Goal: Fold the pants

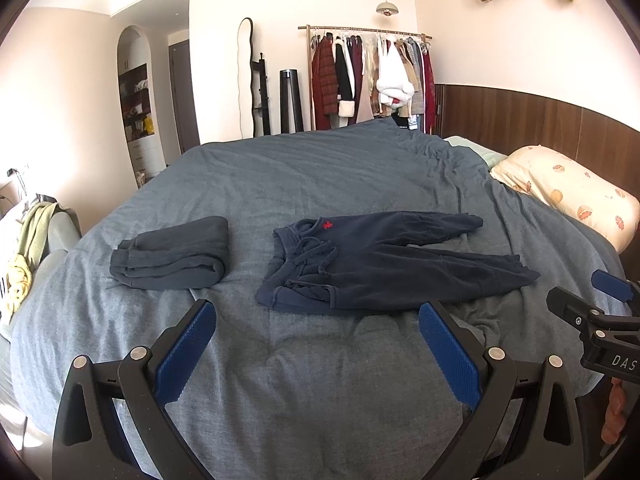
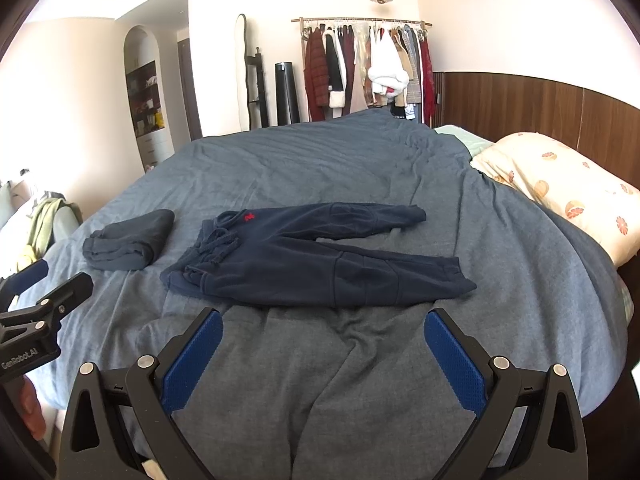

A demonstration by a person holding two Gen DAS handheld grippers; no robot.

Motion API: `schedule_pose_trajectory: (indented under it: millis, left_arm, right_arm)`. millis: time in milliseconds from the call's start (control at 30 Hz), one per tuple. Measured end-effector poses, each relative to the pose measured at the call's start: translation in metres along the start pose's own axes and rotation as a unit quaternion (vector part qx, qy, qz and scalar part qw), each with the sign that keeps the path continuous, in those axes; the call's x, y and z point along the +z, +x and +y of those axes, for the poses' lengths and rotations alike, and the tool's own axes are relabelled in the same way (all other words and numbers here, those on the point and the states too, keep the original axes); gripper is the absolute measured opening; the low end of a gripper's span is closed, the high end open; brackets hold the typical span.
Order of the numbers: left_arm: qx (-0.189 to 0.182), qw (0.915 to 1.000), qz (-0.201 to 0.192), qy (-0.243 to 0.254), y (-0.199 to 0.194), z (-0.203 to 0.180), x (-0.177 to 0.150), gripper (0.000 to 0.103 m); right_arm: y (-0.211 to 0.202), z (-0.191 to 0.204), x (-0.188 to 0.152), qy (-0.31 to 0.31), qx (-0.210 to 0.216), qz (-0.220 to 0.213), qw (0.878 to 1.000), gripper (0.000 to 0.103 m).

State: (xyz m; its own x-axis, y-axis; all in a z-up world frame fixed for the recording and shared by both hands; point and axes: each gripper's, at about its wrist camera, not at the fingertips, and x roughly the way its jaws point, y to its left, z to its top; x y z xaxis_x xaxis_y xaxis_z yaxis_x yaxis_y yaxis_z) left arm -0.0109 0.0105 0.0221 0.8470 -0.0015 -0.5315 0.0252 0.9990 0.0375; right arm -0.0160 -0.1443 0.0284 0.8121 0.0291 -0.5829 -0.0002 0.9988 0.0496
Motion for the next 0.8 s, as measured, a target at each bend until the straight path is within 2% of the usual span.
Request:
schedule_pose_trajectory:
  millis: [400, 800]
  left_arm:
    - [-0.009, 0.9999, 0.011, 0.004, 0.014, -0.005, -0.003, 0.103]
    - [-0.015, 0.999, 0.041, -0.002, 0.058, -0.006, -0.005, 0.103]
  right_arm:
    - [0.012, -0.003, -0.002, 0.003, 0.003, 0.011, 1.0, 0.102]
    - [0.048, -0.014, -0.005, 0.014, -0.004, 0.044, 0.999, 0.102]
